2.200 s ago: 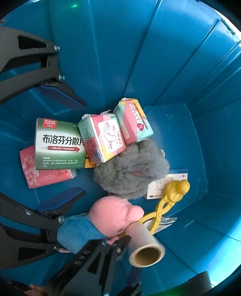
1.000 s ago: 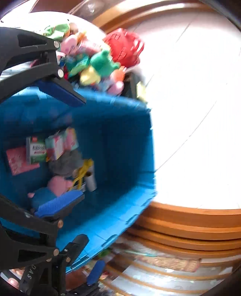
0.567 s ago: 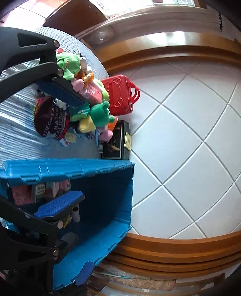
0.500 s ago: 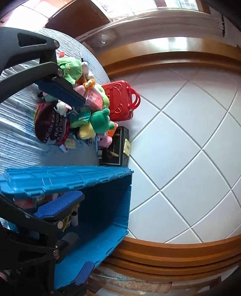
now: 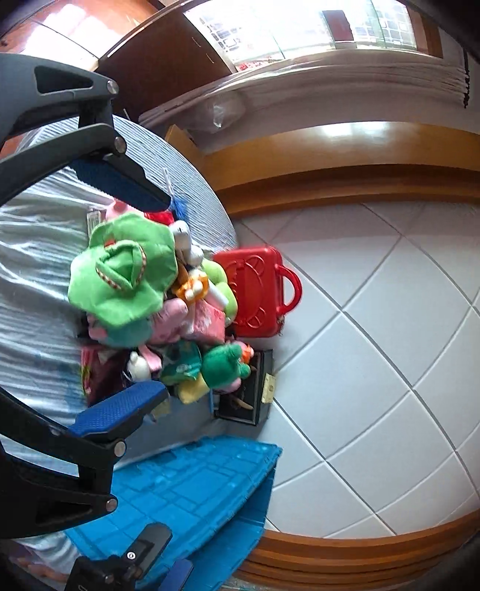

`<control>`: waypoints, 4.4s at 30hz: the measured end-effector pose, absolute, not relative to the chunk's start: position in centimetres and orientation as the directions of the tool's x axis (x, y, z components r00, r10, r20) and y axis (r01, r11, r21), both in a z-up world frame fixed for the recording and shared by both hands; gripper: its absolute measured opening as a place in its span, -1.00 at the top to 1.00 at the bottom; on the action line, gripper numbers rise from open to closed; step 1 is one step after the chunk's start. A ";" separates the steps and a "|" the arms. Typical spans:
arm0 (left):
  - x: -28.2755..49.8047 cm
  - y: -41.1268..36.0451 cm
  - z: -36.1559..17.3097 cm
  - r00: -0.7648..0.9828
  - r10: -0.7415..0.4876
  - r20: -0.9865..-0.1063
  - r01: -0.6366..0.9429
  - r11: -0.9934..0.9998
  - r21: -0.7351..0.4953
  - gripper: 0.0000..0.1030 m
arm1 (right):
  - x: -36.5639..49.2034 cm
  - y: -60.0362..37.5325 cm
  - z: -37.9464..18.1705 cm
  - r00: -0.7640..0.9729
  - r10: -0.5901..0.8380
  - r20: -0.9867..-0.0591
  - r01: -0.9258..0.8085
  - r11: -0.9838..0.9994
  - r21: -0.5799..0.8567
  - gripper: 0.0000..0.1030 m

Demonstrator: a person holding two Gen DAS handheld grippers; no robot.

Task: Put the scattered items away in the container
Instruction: 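Withdraw both tools from the crate back toward the pile, then grasp the green plush hat with left tool while right tool grasps the maroon beanie, then lift and carry the green hat and maroon beanie over the crate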

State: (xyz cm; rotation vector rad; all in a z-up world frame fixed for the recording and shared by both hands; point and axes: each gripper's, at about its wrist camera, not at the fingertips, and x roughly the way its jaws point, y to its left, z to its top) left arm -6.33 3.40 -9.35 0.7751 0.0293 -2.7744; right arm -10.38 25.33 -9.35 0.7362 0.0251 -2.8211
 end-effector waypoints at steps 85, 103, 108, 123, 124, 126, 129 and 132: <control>-13.1 0.8 -9.2 -0.898 0.058 -0.435 -0.056 -0.998 -0.018 0.59 | -17.7 17.9 -8.7 -0.931 -0.031 -0.363 0.064 -0.995 -0.079 0.81; -13.8 14.9 -3.3 -0.903 0.291 -0.316 -0.310 -0.951 0.008 0.59 | -13.2 29.5 4.0 -0.963 0.249 -0.102 -0.236 -0.963 -0.127 0.81; -14.3 23.6 -2.8 -0.907 0.292 -0.303 -0.313 -0.949 0.024 0.59 | -12.3 38.3 4.5 -0.945 0.316 -0.090 -0.304 -0.944 -0.125 0.81; -17.1 45.3 -7.5 -0.787 0.224 -0.575 -0.292 -0.956 0.027 0.59 | -14.1 61.6 -4.8 -0.896 0.246 -0.370 -0.229 -0.969 -0.091 0.81; -17.4 45.8 -8.0 -0.775 0.222 -0.592 -0.291 -0.957 0.022 0.59 | -14.1 62.2 -5.4 -0.891 0.240 -0.384 -0.225 -0.971 -0.085 0.81; -17.6 46.9 -9.0 -0.750 0.223 -0.623 -0.295 -0.955 0.014 0.59 | -14.1 63.6 -6.5 -0.884 0.230 -0.406 -0.221 -0.973 -0.068 0.81; -17.4 48.1 -9.9 -0.735 0.198 -0.648 -0.281 -0.959 0.027 0.59 | -13.7 65.3 -7.9 -0.873 0.216 -0.436 -0.216 -0.975 -0.050 0.81; -17.3 48.6 -10.4 -0.721 0.179 -0.669 -0.265 -0.964 0.028 0.52 | -13.6 66.3 -8.7 -0.860 0.221 -0.460 -0.221 -0.974 -0.054 0.81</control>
